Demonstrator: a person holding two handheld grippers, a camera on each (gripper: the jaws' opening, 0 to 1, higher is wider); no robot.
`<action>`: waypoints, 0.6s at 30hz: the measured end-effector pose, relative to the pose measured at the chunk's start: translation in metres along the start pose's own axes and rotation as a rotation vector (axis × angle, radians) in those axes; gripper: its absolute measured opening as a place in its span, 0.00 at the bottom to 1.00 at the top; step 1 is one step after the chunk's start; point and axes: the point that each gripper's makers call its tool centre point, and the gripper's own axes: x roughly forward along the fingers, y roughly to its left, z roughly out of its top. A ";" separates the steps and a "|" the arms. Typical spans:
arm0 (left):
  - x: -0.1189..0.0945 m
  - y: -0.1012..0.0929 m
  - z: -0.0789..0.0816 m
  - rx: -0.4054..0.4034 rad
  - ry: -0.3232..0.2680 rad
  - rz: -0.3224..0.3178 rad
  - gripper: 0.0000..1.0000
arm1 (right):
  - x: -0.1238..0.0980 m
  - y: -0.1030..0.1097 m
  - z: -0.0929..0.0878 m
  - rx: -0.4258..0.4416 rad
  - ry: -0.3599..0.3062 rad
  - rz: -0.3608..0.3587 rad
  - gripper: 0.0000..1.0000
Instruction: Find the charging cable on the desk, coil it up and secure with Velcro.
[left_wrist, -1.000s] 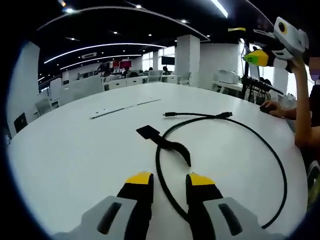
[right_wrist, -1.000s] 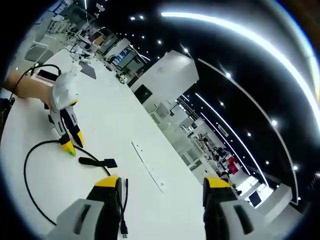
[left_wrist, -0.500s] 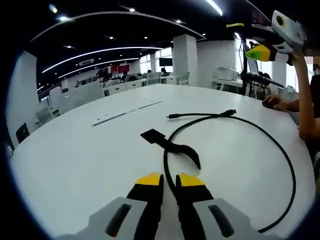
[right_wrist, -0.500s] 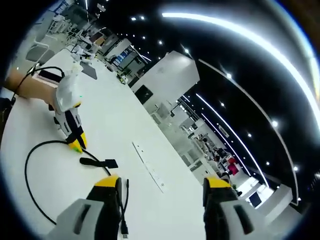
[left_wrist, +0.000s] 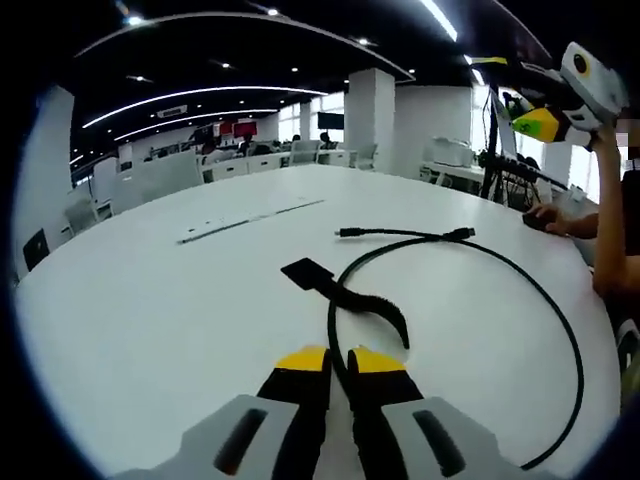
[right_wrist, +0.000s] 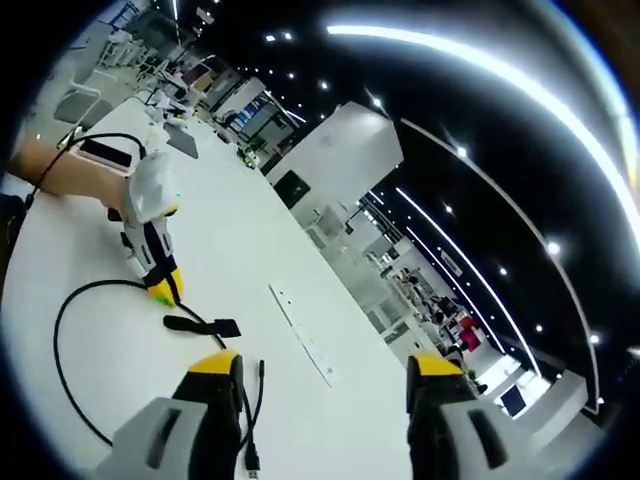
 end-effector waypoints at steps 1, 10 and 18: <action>0.000 0.000 0.000 0.002 0.001 -0.002 0.09 | 0.001 0.001 0.000 0.001 0.000 0.002 0.67; 0.001 -0.002 0.001 0.019 0.007 -0.007 0.09 | 0.015 0.009 -0.010 0.003 0.037 0.035 0.67; 0.001 -0.002 0.001 0.027 0.007 -0.006 0.14 | 0.017 0.009 -0.014 0.007 0.048 0.038 0.66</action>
